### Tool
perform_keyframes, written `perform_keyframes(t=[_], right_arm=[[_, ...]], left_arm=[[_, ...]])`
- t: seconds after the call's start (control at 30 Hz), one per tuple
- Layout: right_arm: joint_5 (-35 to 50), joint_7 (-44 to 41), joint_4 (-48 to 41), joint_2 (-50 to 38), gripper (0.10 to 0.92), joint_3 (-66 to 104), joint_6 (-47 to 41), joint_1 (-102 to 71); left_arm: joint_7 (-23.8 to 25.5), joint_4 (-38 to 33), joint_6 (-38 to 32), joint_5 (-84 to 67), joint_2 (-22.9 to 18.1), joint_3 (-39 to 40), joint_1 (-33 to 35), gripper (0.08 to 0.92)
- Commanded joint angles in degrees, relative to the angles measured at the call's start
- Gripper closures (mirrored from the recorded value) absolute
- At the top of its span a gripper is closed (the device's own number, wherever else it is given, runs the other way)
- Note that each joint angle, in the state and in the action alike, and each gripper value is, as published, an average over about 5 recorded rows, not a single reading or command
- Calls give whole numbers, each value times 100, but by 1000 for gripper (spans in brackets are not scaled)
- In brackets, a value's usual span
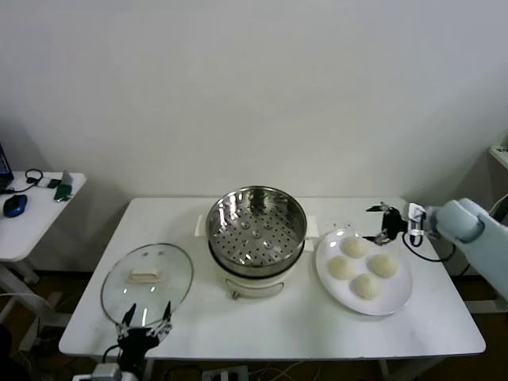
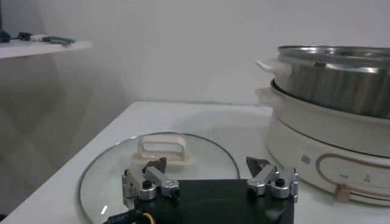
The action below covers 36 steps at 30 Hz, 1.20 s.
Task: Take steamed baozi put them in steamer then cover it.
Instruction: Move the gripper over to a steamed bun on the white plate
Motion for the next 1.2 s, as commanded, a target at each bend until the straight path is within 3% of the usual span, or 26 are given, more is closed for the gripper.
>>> perform_keyframes(t=[0.03,0.33,1.2], right_arm=[[23,-1407,-1333,584,203,-2546,672,2053],[230,-1235,-1862,1463,203,-2456,405,1499],[-742,-348,-2970,2439,203,-1397,321,433]], left_arm=[[-2,9,-18,7,-11,-3,18,177],[-7,75,-78,1,-66,-57,49,177],[-22,192,-310,42,-113,51,224,177]])
